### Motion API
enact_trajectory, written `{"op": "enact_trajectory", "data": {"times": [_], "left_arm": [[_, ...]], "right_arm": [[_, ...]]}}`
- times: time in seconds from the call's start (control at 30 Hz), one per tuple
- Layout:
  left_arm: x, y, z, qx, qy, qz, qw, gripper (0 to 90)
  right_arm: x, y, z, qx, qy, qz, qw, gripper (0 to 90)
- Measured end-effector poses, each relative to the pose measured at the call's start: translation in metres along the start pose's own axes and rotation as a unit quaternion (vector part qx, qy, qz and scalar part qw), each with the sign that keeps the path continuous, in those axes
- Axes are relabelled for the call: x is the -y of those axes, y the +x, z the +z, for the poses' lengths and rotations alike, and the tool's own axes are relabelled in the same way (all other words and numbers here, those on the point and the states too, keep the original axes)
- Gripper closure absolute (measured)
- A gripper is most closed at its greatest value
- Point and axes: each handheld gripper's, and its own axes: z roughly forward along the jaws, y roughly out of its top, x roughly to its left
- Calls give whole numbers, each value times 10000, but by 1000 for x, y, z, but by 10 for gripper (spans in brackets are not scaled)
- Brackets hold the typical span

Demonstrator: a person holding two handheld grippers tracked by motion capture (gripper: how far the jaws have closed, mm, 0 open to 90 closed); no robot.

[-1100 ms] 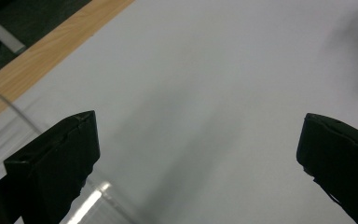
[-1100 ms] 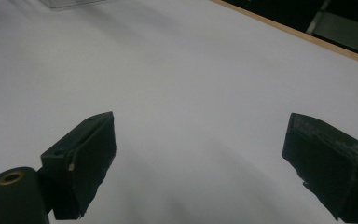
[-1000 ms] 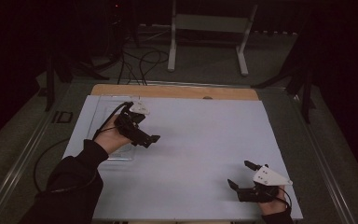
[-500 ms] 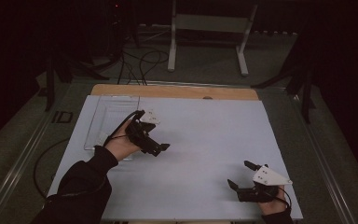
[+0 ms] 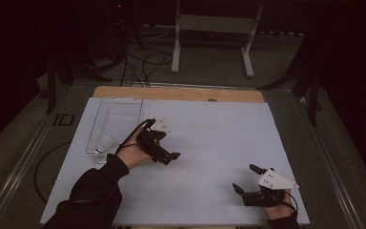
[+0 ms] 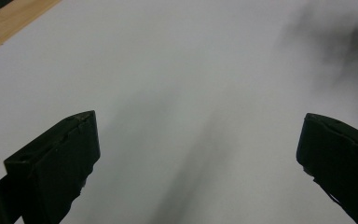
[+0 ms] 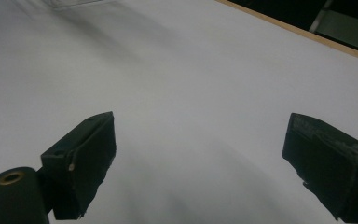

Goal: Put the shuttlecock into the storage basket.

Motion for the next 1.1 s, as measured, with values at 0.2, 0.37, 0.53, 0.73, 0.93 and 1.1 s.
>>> {"op": "enact_trajectory", "data": {"times": [0.2, 0.37, 0.53, 0.73, 0.93, 1.1], "left_arm": [[4, -4, 8, 126, 46, -3, 9999, 1], [9, -6, 15, 207, 115, -1, 9997, 1], [13, -9, 19, 279, 44, -19, 9996, 1], [19, -13, 21, 299, 65, 12, 9995, 1], [25, -17, 20, 366, 61, 1, 9993, 1], [33, -22, 17, 427, 139, 21, 9990, 1]], "right_arm": [[0, 0, 0, 0, -4, -2, 10000, 97], [0, 0, 0, -6, 1, 6, 10000, 97], [0, 0, 0, -1, -5, -2, 10000, 97], [0, 0, 0, -13, 0, 4, 10000, 97], [0, 0, -1, -31, -6, 6, 10000, 97], [-1, 1, 0, -36, -7, -10, 10000, 97]]}}
